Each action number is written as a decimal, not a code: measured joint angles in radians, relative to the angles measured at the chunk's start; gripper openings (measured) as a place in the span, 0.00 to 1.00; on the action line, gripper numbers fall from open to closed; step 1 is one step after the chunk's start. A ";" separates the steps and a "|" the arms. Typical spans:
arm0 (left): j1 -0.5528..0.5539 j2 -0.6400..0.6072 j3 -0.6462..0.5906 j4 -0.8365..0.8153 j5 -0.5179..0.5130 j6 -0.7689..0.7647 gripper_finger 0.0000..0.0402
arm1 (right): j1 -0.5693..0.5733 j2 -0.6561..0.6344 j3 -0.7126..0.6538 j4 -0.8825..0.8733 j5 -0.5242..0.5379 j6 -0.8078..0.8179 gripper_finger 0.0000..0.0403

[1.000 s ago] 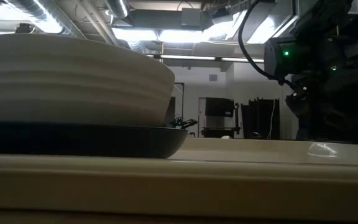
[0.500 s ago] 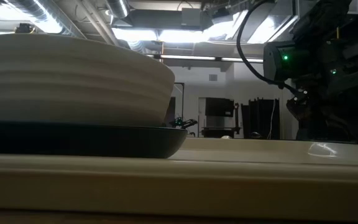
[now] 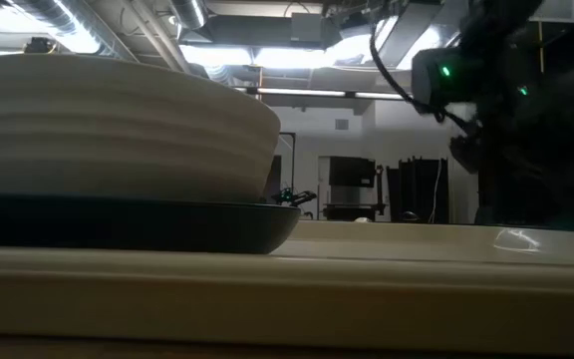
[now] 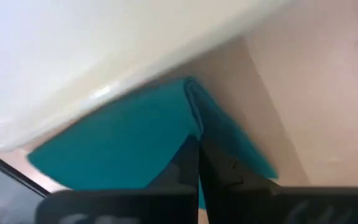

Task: Set up tray
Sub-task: Put the dark green napkin on the right of the brown tray

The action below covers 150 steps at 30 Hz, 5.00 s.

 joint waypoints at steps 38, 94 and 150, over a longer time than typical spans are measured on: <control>0.000 0.000 0.000 0.000 -0.043 0.027 0.42 | 0.038 -0.006 0.548 -0.328 0.248 -0.183 0.00; -0.005 0.000 0.000 0.004 0.019 0.008 0.42 | -0.070 0.521 0.691 0.292 -0.123 -0.129 0.00; -0.009 0.000 0.000 0.006 -0.007 0.016 0.42 | -0.071 0.509 0.603 0.337 0.055 -0.244 0.18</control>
